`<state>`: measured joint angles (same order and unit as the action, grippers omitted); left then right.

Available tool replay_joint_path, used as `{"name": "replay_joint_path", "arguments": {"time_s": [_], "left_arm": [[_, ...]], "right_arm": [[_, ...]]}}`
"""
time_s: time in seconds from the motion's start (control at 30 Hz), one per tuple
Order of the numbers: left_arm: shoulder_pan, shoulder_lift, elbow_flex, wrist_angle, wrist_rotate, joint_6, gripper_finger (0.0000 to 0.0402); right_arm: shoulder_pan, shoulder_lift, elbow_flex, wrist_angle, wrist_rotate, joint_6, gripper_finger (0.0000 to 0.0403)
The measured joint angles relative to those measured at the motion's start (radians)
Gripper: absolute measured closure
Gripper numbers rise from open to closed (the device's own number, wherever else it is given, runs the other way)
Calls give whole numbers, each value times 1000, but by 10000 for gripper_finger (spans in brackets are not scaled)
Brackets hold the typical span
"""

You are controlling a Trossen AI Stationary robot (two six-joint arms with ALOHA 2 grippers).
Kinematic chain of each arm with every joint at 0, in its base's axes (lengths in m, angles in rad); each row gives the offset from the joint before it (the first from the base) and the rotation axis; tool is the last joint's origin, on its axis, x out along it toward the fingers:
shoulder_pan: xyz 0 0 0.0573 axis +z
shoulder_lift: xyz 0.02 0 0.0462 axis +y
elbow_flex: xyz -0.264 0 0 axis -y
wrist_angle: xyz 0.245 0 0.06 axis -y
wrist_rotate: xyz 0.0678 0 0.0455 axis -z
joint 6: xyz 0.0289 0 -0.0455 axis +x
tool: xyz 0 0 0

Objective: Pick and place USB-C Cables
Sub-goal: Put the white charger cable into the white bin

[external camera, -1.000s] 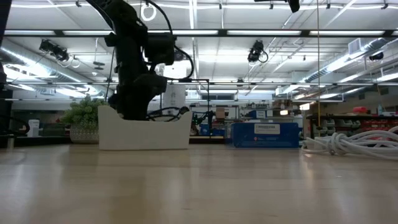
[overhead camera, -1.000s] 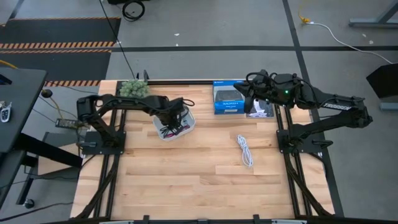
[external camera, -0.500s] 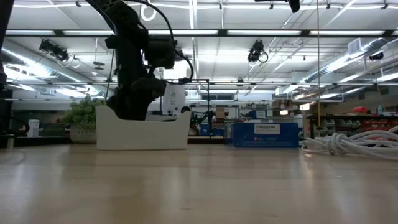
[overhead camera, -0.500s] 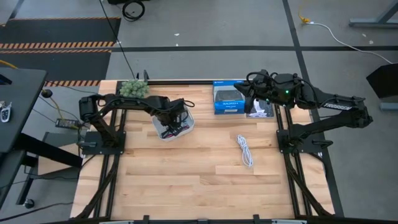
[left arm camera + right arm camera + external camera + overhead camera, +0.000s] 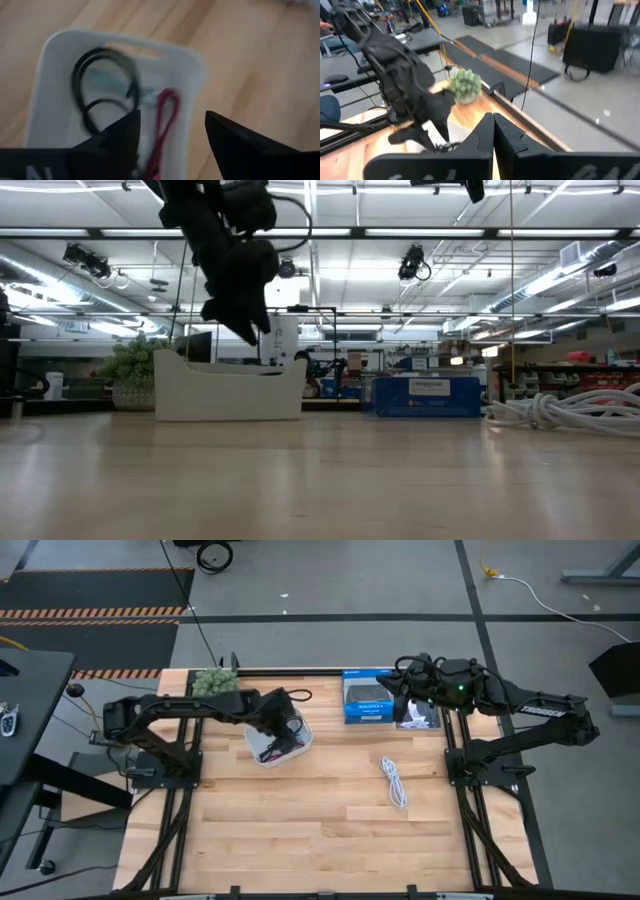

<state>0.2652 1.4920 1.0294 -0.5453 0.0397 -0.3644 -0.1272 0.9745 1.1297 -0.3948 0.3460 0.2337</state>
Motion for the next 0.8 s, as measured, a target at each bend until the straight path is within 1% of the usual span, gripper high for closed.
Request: {"name": "replay_joint_path", "arguments": {"time_s": [0.07,0.23,0.3,0.37,0.47,0.57,0.8], "left_arm": [[-8,-12,0,33,3,-26,176],[-10,-54,0,90,27,-70,189],[-10,-74,0,95,36,-70,194],[-11,-95,0,100,36,-70,198],[-11,-130,0,132,38,-69,201],[-11,-163,-1,157,38,-62,203],[-11,-221,0,237,38,-61,203]], "right_arm": [[0,0,0,-56,-2,50,394],[3,16,-12,-297,-17,183,383],[10,18,-38,-340,-39,221,374],[17,18,-74,-331,-57,249,361],[24,18,-133,-318,-76,302,329],[29,21,-192,-290,-97,365,288],[46,55,-298,-302,-183,549,194]]}}
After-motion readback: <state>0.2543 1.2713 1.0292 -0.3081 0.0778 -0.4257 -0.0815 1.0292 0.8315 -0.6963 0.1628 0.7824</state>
